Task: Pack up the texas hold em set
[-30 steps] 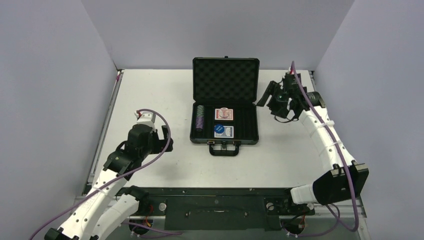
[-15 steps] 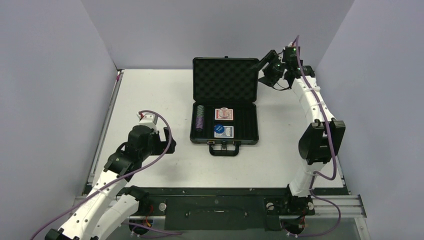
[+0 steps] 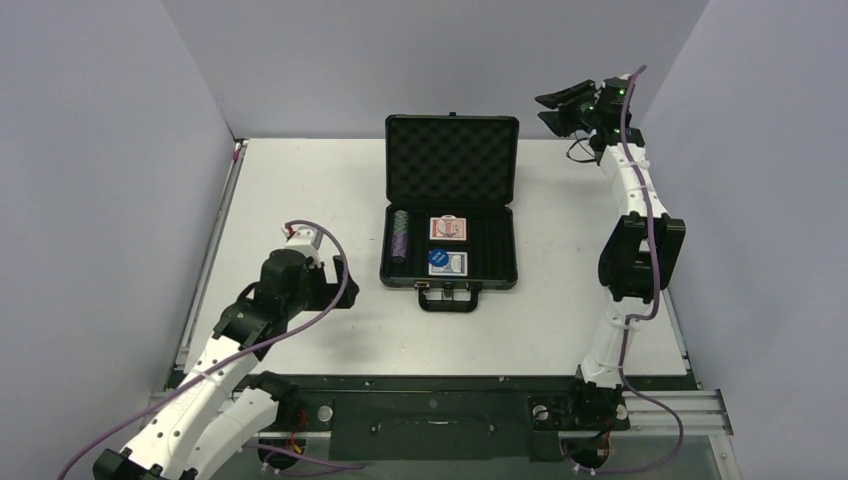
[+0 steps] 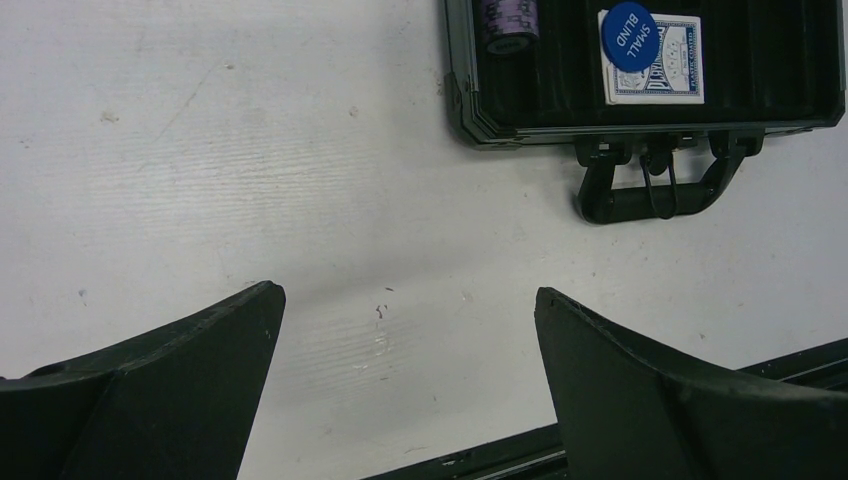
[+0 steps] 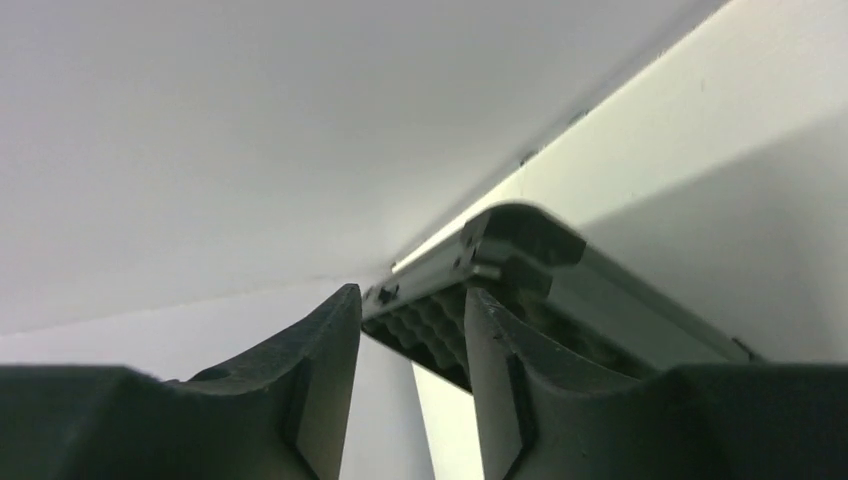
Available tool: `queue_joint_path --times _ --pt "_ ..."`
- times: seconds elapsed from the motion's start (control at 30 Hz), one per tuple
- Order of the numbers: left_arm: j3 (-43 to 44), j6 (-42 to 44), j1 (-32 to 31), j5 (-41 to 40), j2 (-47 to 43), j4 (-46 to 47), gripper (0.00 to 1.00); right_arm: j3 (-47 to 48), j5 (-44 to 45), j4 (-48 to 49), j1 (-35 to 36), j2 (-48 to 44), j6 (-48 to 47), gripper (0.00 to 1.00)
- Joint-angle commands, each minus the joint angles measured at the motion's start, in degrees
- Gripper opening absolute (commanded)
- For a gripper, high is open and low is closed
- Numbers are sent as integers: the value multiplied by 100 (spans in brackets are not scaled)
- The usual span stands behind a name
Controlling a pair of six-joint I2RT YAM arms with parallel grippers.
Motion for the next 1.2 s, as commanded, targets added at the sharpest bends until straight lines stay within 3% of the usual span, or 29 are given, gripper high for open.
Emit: queue_joint_path --times 0.0,0.27,0.43,0.83,1.17 --pt "25 101 23 126 60 349 96 535 -138 533 -213 381 353 35" --pt "-75 118 23 221 464 746 96 1728 -471 448 -300 1720 433 15" --pt "20 218 32 173 802 871 96 1801 -686 698 -280 2106 610 8" --pt "288 445 32 220 1399 946 96 2667 -1711 2438 133 3551 2049 7" --pt "182 484 32 211 1105 813 96 2494 -2595 3271 206 3772 2339 6"
